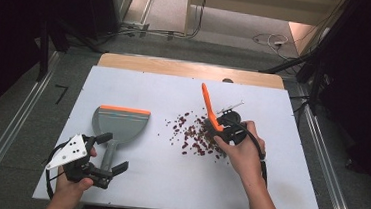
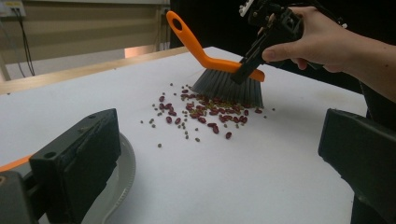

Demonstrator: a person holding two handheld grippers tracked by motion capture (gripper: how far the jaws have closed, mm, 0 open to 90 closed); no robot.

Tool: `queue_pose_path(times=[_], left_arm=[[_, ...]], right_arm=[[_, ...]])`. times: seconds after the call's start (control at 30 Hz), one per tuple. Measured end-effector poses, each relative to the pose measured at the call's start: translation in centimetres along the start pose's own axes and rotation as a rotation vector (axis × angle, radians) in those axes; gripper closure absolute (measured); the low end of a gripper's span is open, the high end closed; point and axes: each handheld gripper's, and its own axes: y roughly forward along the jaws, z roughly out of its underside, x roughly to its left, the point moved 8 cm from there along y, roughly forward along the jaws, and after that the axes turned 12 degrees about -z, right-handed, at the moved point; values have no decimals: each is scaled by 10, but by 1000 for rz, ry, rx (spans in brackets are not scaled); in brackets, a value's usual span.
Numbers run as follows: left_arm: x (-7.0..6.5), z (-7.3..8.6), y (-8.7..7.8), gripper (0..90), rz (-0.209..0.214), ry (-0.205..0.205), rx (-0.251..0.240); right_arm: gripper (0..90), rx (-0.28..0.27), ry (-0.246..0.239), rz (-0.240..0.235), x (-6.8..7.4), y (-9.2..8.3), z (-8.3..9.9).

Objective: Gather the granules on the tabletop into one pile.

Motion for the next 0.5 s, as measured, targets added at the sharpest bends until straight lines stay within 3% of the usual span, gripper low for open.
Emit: queue_pose_path(times=[0.27,0.33,0.5], left_arm=[[2,0,-2,0,-7,-4,-4],[2,0,-2,0,-6,0,-2],[4,0,1,0,-6,2,0]], right_arm=[[685,-6,-2,-7,0,-2,-1],[685,-22,2,16,-4,-7,-1],[685,-93,10,-45,8,-25,-7]])
